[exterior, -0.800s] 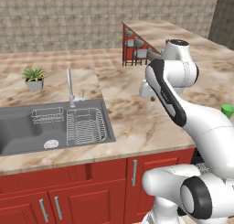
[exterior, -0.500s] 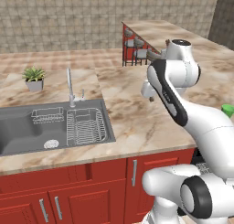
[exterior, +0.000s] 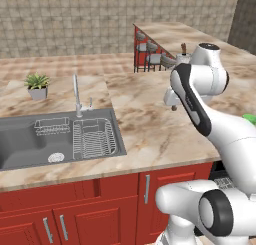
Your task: Pick up the cup and bowl from the counter, place them in the dishwasher, and close the dishwasher door.
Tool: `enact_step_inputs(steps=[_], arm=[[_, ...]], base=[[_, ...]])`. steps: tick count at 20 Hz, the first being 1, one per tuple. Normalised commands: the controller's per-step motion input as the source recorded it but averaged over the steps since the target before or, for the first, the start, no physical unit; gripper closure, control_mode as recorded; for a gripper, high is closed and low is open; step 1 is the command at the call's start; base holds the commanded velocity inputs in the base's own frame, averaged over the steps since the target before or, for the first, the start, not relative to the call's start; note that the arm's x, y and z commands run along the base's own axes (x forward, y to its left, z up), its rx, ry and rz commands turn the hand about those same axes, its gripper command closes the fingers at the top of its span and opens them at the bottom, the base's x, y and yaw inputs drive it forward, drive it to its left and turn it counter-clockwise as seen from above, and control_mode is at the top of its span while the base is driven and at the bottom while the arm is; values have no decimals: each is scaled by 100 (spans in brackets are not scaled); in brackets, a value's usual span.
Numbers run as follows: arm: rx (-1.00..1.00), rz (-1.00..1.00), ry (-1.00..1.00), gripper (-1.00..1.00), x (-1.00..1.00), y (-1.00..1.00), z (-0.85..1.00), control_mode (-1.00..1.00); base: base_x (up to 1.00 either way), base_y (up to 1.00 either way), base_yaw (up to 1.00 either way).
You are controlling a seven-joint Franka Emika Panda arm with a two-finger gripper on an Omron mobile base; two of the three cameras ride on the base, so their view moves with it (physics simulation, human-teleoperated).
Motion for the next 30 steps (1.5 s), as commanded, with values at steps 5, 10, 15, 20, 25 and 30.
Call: enact_step_inputs(steps=[5, 10, 15, 20, 25, 30], arm=[[0, 0, 0, -100, 0, -32, 0, -100], [0, 0, 0, -100, 0, -37, 0, -100], [0, 0, 0, -100, 0, -39, 0, -100], [0, 0, 0, -100, 0, -39, 0, -100], [0, 0, 0, -100, 0, -38, 0, -100], [0, 0, 0, -100, 0, -37, 0, -100]], base=[[0, 0, 0], [0, 0, 0], [0, 0, 0], [0, 0, 0], [0, 0, 0], [0, 0, 0]])
